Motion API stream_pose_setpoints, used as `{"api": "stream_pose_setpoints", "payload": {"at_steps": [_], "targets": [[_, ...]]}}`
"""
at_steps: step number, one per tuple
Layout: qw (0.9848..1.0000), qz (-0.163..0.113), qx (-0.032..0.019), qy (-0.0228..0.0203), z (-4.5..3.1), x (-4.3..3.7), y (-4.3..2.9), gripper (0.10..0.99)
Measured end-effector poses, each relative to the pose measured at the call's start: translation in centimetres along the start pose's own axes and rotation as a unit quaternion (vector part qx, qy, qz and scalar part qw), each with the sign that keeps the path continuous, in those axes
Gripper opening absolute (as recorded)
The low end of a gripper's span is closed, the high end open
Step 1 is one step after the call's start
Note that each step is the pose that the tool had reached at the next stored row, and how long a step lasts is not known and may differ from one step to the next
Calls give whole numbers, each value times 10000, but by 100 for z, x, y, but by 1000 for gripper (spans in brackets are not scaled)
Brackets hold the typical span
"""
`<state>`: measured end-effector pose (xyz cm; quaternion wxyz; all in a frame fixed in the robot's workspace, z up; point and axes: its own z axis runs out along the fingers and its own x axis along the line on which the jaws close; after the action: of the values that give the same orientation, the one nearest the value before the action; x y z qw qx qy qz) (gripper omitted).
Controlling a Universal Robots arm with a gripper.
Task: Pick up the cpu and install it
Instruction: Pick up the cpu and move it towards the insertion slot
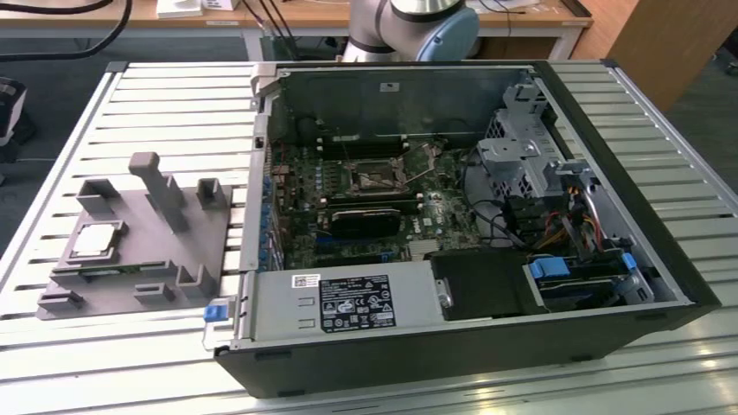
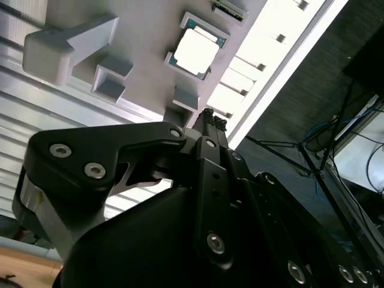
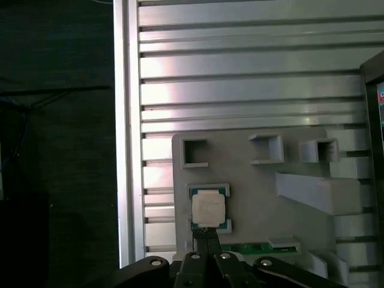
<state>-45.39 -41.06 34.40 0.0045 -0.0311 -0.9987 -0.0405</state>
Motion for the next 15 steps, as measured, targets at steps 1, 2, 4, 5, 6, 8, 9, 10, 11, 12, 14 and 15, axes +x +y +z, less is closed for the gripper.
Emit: {"api": "stream_pose_setpoints", "payload": {"at_steps": [1,2,4,5,6,8,9,10,11,12,14,15], "targets": [[10000,-21,0,2,17,-4,-2,106],[10000,-43,2,6,32,-16,-2,106],[10000,-81,1,7,71,-39,-4,114],[10000,-97,1,8,89,-44,-5,165],[9999,-108,1,9,108,-46,-6,231],[9999,-125,2,11,144,-49,-9,290],[9999,-137,2,12,161,-50,-11,290],[9999,-150,2,13,179,-50,-12,349],[9999,-163,2,14,198,-50,-14,408],[9999,-172,2,15,217,-50,-15,467],[9998,-184,3,16,252,-51,-18,525],[9998,-186,3,16,270,-51,-19,580]]}}
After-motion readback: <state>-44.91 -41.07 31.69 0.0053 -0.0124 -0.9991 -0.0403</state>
